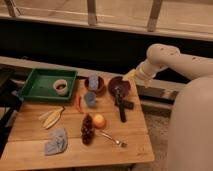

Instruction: Place sponge in plastic cup

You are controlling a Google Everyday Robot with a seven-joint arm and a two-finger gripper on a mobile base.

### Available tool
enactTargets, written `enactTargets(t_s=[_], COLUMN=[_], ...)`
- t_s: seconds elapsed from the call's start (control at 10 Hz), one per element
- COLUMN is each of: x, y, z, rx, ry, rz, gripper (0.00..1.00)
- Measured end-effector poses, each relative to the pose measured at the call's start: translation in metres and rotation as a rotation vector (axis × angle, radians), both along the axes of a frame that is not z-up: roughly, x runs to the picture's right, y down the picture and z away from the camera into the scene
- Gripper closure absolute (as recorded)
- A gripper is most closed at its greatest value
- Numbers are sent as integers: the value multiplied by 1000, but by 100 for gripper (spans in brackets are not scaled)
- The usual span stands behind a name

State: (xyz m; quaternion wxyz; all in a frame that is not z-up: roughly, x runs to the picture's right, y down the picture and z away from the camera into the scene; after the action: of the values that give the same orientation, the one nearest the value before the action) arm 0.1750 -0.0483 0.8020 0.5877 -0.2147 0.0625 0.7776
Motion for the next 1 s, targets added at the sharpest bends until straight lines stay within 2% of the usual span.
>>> enactTargets(t_s=[0.1, 0.3, 0.4, 0.8, 1.0], x=[-30, -68, -97, -103, -97], y=[-15, -30, -40, -41, -41], z=[3, 5, 4, 4, 5], rx=[40, 77, 99, 103, 111], ry=[-28, -66, -105, -113, -99], rz=[-34, -76, -99, -103, -94], gripper=[20, 20, 20, 20, 20])
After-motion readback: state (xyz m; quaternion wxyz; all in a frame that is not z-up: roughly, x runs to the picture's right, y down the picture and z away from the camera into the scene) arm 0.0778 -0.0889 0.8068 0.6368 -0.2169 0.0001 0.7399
